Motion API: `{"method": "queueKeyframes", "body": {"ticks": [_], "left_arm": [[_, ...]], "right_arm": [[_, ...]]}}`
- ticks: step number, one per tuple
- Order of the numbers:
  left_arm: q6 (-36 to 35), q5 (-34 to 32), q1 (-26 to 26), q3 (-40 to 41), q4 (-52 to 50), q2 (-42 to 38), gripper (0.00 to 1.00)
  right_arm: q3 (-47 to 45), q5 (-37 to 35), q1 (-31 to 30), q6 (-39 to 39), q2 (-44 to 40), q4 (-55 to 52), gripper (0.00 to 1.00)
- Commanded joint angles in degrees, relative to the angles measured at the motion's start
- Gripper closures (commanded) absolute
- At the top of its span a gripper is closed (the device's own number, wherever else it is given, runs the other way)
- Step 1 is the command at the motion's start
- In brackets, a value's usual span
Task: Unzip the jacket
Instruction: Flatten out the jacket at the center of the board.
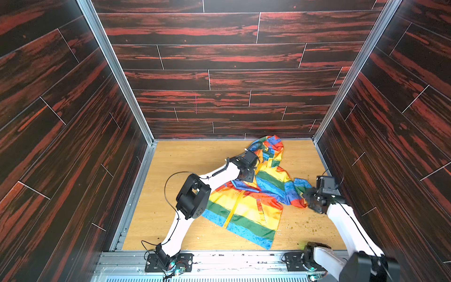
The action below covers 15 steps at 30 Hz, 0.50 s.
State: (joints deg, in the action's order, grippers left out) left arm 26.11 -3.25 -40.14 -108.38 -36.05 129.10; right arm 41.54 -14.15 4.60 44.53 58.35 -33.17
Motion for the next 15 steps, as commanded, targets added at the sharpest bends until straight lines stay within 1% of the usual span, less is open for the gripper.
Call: {"method": "queueKeyframes", "body": {"ticks": [1, 3, 6, 10, 15], "left_arm": [[3.7, 4.8, 2.6, -2.9, -1.7, 2.3, 0.37], [3.6, 5.3, 3.0, -4.6, -2.8, 3.9, 0.44], [4.2, 6.3, 3.5, -6.8, -3.4, 6.0, 0.47], [4.9, 6.5, 3.8, -9.3, -5.1, 8.1, 0.53], [4.7, 13.2, 3.8, -9.9, -3.7, 9.1, 0.56]], "right_arm": [[4.6, -7.3, -2.3, -6.6, -1.1, -5.8, 0.47], [6.4, -7.0, -3.3, -7.4, 0.0, -6.6, 0.47], [7.4, -5.6, -4.7, -7.3, 1.0, -6.6, 0.48], [8.2, -6.0, -6.1, -7.3, 1.8, -6.3, 0.49], [8.3, -6.2, -6.1, -7.2, 2.7, -6.7, 0.49]]}}
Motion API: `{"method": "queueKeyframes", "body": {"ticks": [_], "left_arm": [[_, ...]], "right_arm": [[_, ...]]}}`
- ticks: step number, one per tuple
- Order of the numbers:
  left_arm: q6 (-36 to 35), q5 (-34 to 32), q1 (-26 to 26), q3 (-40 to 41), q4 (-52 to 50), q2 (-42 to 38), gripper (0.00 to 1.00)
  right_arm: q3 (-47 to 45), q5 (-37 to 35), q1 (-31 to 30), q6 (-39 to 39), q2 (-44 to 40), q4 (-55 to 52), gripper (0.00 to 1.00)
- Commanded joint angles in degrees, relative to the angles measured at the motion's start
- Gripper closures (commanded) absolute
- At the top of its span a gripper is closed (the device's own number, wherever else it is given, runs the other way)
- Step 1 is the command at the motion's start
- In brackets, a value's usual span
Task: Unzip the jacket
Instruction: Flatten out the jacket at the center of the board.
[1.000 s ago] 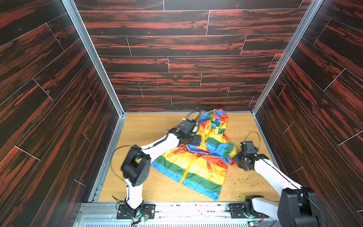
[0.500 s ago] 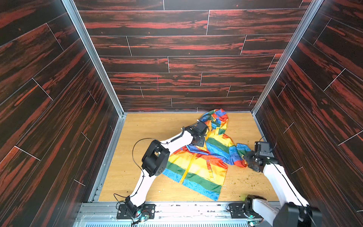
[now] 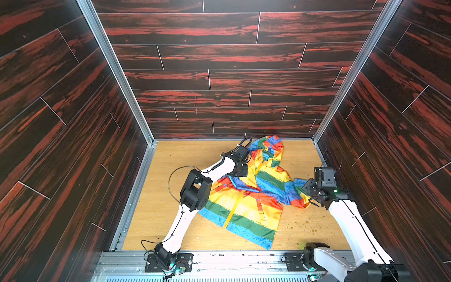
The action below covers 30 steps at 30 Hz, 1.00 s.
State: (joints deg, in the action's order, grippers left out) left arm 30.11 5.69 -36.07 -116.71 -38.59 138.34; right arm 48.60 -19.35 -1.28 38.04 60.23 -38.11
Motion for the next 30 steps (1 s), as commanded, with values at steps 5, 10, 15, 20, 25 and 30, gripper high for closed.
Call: {"method": "queueKeyframes", "body": {"ticks": [5, 10, 15, 20, 25, 30], "left_arm": [[1.0, 4.5, -0.3, -1.2, -1.5, 0.5, 0.63], [0.7, 4.0, -0.3, -1.2, -1.6, -0.2, 0.77], [-0.6, 1.2, -0.3, -2.2, -2.4, -3.4, 1.00], [-2.6, -2.1, 0.2, -3.3, -4.7, -7.5, 1.00], [-6.3, -7.7, 2.1, -0.2, -7.7, -15.1, 1.00], [-7.6, -11.2, 5.7, 7.6, -6.9, -23.3, 1.00]], "right_arm": [[1.2, -0.9, -0.1, -0.3, 1.0, -1.8, 0.49], [1.0, -2.2, -0.2, -0.1, 1.3, -2.0, 0.49], [1.0, -1.9, -0.1, 0.4, 4.0, -1.8, 0.51], [1.1, -1.1, -0.2, 0.5, 5.4, -0.8, 0.51], [2.4, -3.6, 1.7, 0.5, 7.8, -2.5, 0.51], [2.6, 2.6, 8.2, -1.9, 11.2, -1.1, 0.45]]}}
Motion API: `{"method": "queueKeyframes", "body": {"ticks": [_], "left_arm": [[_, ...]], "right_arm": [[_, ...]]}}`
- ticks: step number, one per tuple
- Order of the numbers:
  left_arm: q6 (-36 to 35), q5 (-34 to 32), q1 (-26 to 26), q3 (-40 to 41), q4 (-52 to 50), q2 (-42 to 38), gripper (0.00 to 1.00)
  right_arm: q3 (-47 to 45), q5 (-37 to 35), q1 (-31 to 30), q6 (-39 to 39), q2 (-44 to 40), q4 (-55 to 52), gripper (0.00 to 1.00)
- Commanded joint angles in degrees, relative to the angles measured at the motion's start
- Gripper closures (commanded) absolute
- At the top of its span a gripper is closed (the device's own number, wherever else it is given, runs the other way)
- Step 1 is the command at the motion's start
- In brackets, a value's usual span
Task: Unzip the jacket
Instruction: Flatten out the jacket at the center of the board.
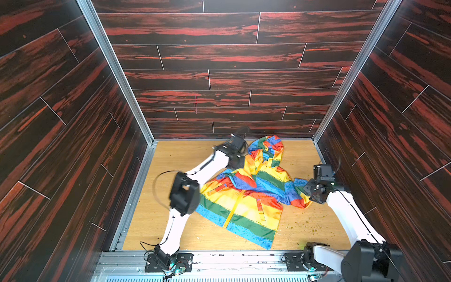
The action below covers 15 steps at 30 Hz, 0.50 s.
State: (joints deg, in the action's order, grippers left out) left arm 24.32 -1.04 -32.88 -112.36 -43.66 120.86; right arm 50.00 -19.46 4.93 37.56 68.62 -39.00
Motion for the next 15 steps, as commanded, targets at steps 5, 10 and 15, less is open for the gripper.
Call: {"method": "queueKeyframes", "body": {"ticks": [5, 10, 15], "left_arm": [[-1.0, -3.5, 6.8, 12.2, 2.4, -11.9, 1.00], [-1.6, -2.2, 8.8, 14.4, 2.6, -13.9, 1.00], [-2.6, -0.4, 9.2, 14.2, 2.5, -14.0, 1.00]], "right_arm": [[5.1, 4.8, 2.4, -6.3, 12.6, -1.1, 0.26], [11.9, 4.7, 2.4, -11.3, 20.3, -4.2, 0.25], [18.4, 3.2, 3.4, -14.5, 27.4, -6.5, 0.32]]}}
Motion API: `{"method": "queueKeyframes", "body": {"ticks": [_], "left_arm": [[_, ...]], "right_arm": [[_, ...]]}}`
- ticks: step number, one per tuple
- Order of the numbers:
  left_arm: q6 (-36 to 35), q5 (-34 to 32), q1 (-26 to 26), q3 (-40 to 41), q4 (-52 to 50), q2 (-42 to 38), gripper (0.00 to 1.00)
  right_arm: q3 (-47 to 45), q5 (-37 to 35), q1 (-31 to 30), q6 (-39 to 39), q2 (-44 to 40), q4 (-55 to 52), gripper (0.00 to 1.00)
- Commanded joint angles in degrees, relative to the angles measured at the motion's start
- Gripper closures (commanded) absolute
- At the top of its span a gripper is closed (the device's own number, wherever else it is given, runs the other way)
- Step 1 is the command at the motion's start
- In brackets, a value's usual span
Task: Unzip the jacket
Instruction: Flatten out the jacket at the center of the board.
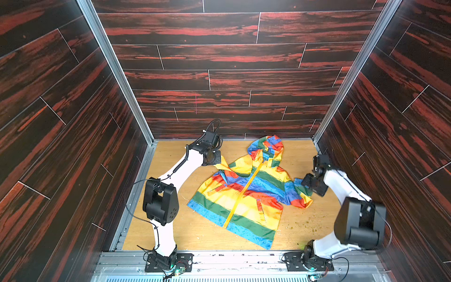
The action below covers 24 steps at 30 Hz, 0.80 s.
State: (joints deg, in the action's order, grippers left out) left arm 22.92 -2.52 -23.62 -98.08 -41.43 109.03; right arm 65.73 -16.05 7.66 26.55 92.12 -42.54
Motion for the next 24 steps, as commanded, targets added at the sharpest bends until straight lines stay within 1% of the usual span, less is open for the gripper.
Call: {"method": "queueKeyframes", "body": {"ticks": [1, 6, 10, 14, 18, 20, 22, 24], "left_arm": [[-1.4, 1.1, 0.0, -0.3, 0.0, -2.1, 1.00], [-2.0, 2.7, 0.2, -0.7, -1.1, -2.0, 1.00], [-2.3, 3.6, 0.2, -0.7, -2.0, -1.7, 1.00], [-2.8, 3.8, 0.2, -0.6, -2.7, -2.0, 1.00], [-2.9, 3.7, 0.3, -0.6, -2.8, -2.2, 1.00], [-2.8, 3.6, 0.3, -0.7, -2.9, -2.2, 1.00], [-2.8, 3.2, 0.3, -0.7, -2.9, -2.2, 1.00], [-2.8, 2.7, 0.4, -0.7, -3.1, -2.4, 1.00]], "right_arm": [[4.2, 0.5, 0.8, -5.1, 5.7, -3.7, 0.32], [7.7, 0.5, 1.1, -8.6, 11.6, -6.4, 0.31], [10.8, 1.4, 1.5, -11.0, 16.1, -6.5, 0.26], [13.3, 0.9, 1.7, -12.5, 19.9, -6.4, 0.25], [15.5, 4.7, 1.8, -14.0, 23.1, -5.8, 0.31], [16.4, 5.8, 1.9, -14.6, 24.6, -6.0, 0.36], [16.6, 6.7, 1.9, -14.5, 25.6, -6.3, 0.46], [16.3, 7.8, 2.0, -14.3, 25.8, -6.1, 0.54]]}}
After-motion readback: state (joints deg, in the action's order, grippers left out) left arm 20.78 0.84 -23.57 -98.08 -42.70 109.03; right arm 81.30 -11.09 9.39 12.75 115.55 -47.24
